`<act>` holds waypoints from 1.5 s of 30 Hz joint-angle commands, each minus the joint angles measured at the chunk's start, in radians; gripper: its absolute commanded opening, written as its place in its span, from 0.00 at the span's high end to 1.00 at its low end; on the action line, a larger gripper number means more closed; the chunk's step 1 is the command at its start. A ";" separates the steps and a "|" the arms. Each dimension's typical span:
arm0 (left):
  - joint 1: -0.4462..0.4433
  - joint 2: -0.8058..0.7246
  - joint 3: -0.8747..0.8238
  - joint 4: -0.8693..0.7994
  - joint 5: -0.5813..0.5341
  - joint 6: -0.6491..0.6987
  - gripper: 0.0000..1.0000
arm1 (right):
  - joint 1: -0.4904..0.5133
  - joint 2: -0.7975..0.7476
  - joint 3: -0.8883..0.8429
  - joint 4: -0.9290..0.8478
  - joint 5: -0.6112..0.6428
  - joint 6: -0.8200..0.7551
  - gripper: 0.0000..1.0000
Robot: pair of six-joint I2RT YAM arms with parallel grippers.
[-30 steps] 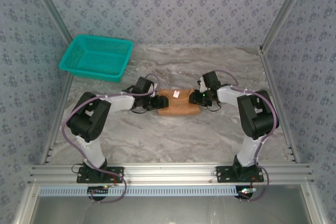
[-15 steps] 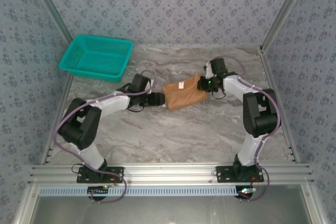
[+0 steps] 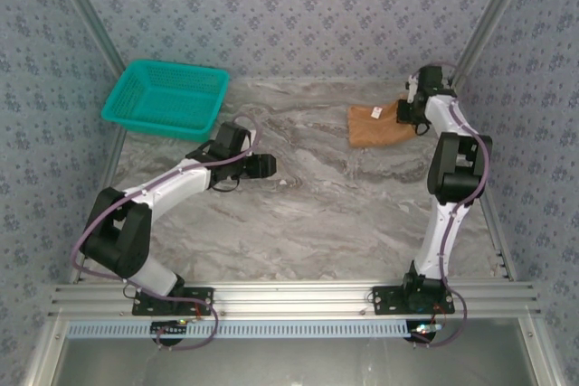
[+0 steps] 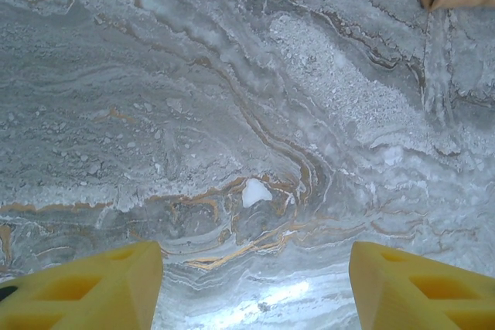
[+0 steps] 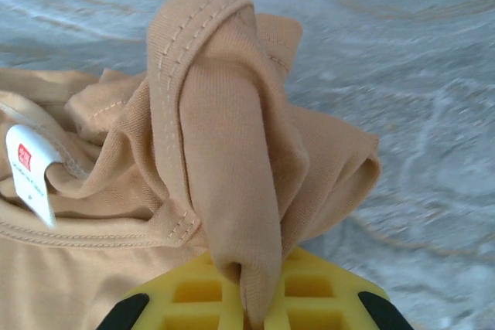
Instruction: Fold the inside-out t-shirt
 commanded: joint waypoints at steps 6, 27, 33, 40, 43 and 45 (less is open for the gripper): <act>-0.004 -0.011 0.021 -0.048 -0.014 0.023 0.35 | -0.018 0.136 0.197 -0.101 0.193 -0.137 0.92; 0.042 -0.278 -0.137 0.083 -0.412 0.122 0.16 | 0.194 -0.653 -0.682 0.268 0.332 0.151 0.23; 0.145 -0.447 -0.286 0.177 -0.642 0.198 0.02 | 0.276 -0.971 -1.072 0.437 0.369 0.211 0.00; 0.313 -0.447 -0.492 0.480 -0.643 0.327 0.02 | 0.239 -1.013 -1.376 0.907 0.423 0.134 0.00; 0.365 -0.373 -0.562 0.664 -0.571 0.391 0.02 | 0.201 -0.906 -1.431 1.110 0.368 0.134 0.00; 0.398 -0.313 -0.573 0.742 -0.506 0.418 0.02 | 0.188 -0.842 -1.410 1.154 0.360 0.100 0.00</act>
